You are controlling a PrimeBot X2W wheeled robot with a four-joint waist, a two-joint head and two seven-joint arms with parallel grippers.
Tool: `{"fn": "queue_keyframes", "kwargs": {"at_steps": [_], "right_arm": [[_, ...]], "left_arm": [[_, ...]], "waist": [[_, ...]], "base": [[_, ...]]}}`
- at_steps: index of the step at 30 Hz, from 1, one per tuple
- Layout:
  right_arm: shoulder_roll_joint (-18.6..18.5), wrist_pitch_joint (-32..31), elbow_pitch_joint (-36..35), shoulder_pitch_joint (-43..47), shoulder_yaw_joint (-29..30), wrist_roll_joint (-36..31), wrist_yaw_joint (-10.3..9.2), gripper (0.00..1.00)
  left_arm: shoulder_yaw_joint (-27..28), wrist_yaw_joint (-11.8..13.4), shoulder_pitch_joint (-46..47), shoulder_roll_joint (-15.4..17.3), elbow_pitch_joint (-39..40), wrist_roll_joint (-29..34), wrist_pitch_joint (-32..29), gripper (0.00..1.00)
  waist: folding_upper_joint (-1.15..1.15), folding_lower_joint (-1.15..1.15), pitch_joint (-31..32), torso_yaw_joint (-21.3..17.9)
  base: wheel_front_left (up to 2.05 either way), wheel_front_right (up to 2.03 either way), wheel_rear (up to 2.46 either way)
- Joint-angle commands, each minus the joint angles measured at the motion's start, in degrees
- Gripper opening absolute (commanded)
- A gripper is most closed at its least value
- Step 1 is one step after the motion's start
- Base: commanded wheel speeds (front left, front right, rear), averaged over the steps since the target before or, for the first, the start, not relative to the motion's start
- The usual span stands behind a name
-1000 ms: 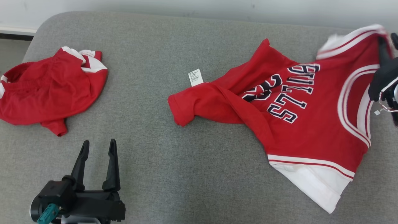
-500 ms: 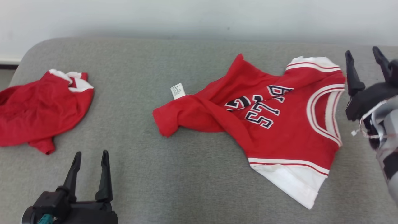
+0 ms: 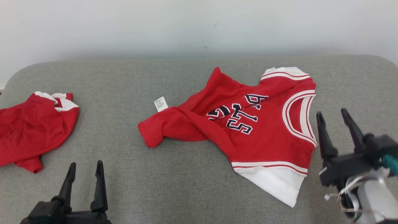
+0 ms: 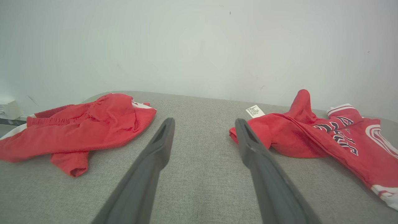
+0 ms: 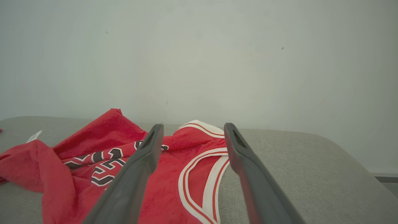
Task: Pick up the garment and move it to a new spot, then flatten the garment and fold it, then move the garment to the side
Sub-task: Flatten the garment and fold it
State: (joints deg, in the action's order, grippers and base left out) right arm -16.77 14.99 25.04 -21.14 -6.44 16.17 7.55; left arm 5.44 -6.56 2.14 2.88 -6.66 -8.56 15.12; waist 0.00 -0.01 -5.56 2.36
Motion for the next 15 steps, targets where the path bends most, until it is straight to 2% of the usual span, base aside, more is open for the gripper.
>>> {"fn": "queue_keyframes", "kwargs": {"at_steps": [1,7,15], "right_arm": [[0.85,0.27,-1.70,2.24,0.46,-0.69,-0.13,1.00],[3.56,0.17,-6.54,10.11,-0.57,-1.94,-0.13,1.00],[4.24,-2.24,-8.14,11.52,-6.36,-1.98,-0.13,1.00]], "left_arm": [[0.11,-0.01,-0.48,0.02,0.15,0.65,0.05,1.00],[0.45,-0.24,-0.55,0.00,0.22,0.78,0.05,1.00],[0.06,-0.40,0.20,0.01,0.16,0.64,0.05,1.00]], "waist": [[0.00,0.01,0.40,-0.34],[0.00,0.01,0.38,-0.57],[0.00,0.01,0.13,0.05]], "base": [[0.00,0.00,0.00],[0.00,0.00,0.00],[0.00,0.00,0.00]]}}
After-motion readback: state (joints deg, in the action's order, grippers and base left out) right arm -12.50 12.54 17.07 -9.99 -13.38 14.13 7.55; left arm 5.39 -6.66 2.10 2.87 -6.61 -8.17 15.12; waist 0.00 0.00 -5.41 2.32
